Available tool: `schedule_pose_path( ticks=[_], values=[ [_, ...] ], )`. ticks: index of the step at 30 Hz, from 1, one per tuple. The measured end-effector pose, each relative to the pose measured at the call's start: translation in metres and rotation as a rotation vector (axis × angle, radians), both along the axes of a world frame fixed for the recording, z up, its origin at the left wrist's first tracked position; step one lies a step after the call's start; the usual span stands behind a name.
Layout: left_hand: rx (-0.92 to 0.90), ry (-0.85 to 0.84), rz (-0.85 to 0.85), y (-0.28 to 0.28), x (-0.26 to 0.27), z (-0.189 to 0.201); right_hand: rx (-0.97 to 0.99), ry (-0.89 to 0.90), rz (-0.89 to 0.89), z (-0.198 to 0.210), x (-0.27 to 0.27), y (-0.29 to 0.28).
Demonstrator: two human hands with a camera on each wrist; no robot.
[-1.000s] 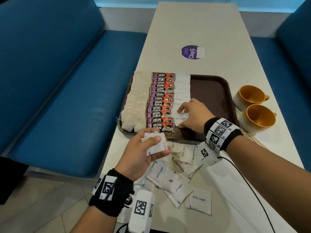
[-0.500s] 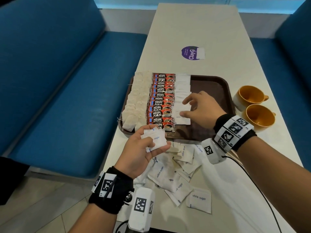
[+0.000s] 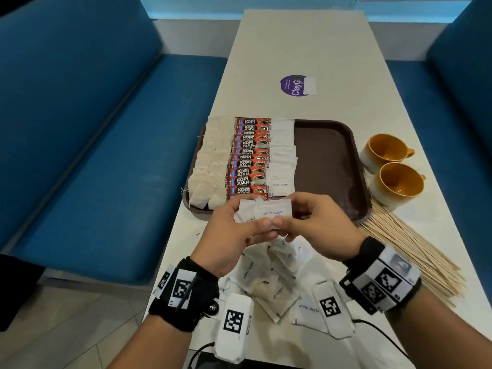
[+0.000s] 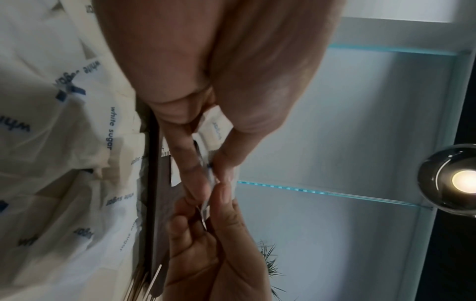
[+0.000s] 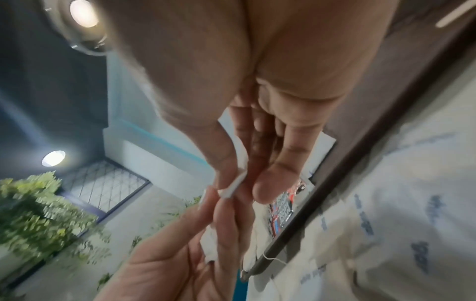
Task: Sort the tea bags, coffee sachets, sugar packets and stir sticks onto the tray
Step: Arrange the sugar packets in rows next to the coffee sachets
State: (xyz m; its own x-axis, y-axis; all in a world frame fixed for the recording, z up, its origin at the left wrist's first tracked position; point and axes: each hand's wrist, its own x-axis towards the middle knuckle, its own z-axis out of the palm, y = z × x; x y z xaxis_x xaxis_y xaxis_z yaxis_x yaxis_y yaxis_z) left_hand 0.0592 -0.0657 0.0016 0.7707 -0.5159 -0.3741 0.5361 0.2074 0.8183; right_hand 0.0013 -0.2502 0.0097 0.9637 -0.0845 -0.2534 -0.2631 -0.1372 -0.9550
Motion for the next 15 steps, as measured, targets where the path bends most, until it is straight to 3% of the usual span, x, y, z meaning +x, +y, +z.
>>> schedule_pose_path(
  ticks=[3,15],
  values=[
    [0.013,0.002,0.032,-0.002,-0.002,0.003,0.146,0.017,-0.028,-0.002,-0.004,-0.003],
    [-0.026,0.067,0.05,0.005,-0.001,-0.003,0.222,0.016,-0.196,-0.001,-0.005,-0.016]
  ],
)
